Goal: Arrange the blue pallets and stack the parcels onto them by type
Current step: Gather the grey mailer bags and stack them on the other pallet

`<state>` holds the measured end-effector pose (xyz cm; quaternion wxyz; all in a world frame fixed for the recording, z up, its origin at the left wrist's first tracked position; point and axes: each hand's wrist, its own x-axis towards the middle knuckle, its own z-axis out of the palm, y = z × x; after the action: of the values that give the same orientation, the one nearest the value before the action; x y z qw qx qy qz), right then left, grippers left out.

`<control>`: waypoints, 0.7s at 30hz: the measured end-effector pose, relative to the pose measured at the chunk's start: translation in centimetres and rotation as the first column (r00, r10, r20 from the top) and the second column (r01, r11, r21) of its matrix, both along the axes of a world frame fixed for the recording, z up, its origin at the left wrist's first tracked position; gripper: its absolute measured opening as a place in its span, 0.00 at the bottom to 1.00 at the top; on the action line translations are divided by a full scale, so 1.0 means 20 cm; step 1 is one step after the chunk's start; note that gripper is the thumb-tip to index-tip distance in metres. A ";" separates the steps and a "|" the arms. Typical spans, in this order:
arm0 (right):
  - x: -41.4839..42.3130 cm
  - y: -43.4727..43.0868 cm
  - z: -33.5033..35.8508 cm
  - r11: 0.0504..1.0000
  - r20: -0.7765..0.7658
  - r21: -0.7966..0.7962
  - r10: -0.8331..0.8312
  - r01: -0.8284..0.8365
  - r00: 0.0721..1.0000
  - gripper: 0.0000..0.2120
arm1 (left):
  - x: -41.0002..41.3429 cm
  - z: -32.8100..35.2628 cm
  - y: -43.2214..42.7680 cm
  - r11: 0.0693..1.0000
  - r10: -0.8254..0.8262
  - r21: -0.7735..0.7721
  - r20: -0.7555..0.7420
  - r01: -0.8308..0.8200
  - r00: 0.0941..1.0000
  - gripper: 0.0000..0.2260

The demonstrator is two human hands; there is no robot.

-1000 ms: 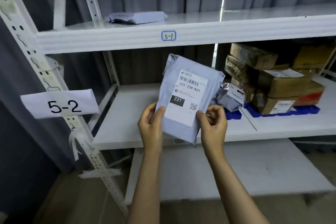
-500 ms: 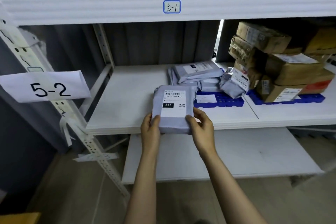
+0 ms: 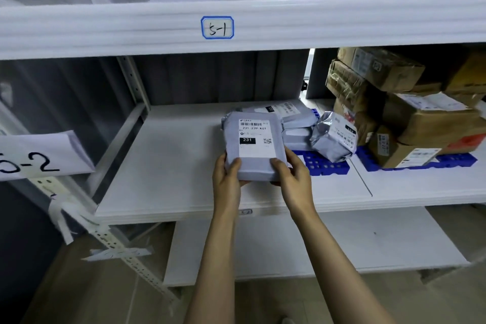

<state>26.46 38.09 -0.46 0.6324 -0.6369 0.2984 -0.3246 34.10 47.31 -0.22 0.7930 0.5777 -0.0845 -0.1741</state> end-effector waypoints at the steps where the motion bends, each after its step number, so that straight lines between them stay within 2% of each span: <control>1: 0.01 -0.03 0.01 1.000 -0.005 -0.009 -0.007 0.007 1.000 0.23 | 0.02 0.01 -0.05 1.000 -0.003 -0.004 -0.001 0.003 1.000 0.15; 3: 0.05 -0.11 0.03 0.999 -0.015 -0.032 -0.012 0.012 1.000 0.24 | 0.07 0.02 -0.15 1.000 -0.014 -0.007 0.001 0.014 1.000 0.14; 8: 0.15 -0.31 0.03 0.996 -0.055 -0.089 -0.013 0.008 0.998 0.17 | 0.22 0.02 -0.38 1.000 -0.012 0.023 0.035 0.012 0.999 0.14; 14: 0.25 -0.44 -0.02 0.993 -0.122 -0.117 -0.021 0.007 0.992 0.26 | 0.36 -0.04 -0.57 0.969 0.036 0.233 0.193 -0.082 0.981 0.15; 18: 0.26 -0.44 -0.06 0.983 -0.164 -0.181 -0.044 0.013 0.985 0.27 | 0.41 -0.10 -0.58 0.917 -0.009 0.377 0.351 -0.132 0.936 0.23; 21: 0.28 -0.44 -0.08 0.982 -0.184 -0.186 -0.054 0.020 0.981 0.30 | 0.40 -0.11 -0.57 0.902 -0.056 0.414 0.387 -0.120 0.920 0.28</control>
<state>32.08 29.25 -2.03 0.5338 -0.7146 0.3378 -0.3006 42.17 35.93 -2.35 0.6159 0.7624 -0.1904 -0.0567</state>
